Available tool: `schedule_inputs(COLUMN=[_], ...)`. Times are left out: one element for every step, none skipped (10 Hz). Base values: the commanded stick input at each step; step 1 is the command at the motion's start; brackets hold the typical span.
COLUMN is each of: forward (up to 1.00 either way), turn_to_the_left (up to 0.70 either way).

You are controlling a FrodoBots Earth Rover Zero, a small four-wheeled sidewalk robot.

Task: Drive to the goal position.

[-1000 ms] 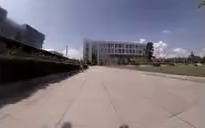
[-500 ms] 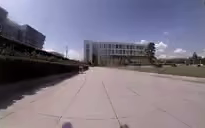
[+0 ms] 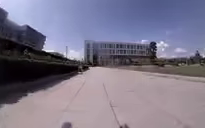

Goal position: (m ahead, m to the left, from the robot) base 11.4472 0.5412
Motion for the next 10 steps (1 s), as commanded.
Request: schedule_inputs(forward=[1.00,1.00,1.00,1.00,1.00,1.00,1.00,1.00,1.00,1.00], turn_to_the_left=[0.00,0.00,0.00,0.00,0.00,0.00,0.00,0.00,0.00,0.00])
